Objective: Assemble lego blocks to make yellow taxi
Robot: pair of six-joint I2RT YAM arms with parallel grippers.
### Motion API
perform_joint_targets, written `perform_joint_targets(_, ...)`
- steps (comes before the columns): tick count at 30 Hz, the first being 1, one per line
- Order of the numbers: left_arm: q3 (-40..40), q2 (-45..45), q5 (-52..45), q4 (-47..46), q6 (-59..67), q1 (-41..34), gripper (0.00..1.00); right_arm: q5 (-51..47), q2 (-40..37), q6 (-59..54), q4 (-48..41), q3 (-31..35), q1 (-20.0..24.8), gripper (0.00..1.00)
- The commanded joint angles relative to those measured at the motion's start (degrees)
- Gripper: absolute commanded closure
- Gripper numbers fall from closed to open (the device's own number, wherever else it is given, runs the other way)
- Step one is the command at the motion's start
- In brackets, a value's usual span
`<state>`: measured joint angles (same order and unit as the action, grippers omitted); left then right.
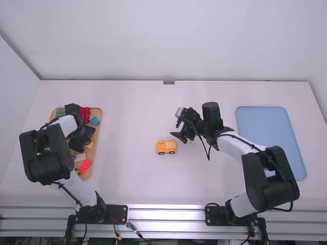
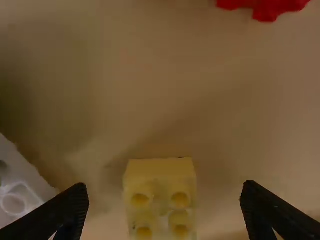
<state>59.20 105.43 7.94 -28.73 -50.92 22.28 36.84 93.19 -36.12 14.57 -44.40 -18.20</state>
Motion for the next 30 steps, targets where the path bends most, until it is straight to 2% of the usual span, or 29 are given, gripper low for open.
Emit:
perform_joint_targets(1, 0.3, 0.7, -1.3, 0.2, 1.1, -0.2, 0.22, -1.5, -0.6, 0.3, 0.2, -1.0, -0.5, 0.01)
perform_joint_targets(4, 0.3, 0.9, -1.3, 0.3, 1.1, -0.2, 0.29, -2.7, -0.6, 0.3, 0.2, -1.0, -0.8, 0.01)
perform_joint_targets(11, 0.2, 0.9, -1.3, 0.5, 1.3, -0.2, 0.56, -2.4, -0.6, 0.3, 0.2, -1.0, -0.8, 0.01)
perform_joint_targets(15, -0.9, 0.9, -1.4, 1.9, 1.3, -0.2, 0.61, -2.4, -0.6, 0.3, 0.0, -1.0, -0.8, 0.01)
perform_joint_targets(22, -1.4, 0.9, -1.3, 2.4, 1.3, -0.2, 0.63, -2.4, -0.6, 0.3, 0.0, -1.0, -0.8, 0.01)
perform_joint_targets(30, 2.4, 0.9, -1.3, -1.7, 1.5, -0.2, 0.68, -2.4, -0.6, 0.3, -0.1, -1.0, -0.8, 0.01)
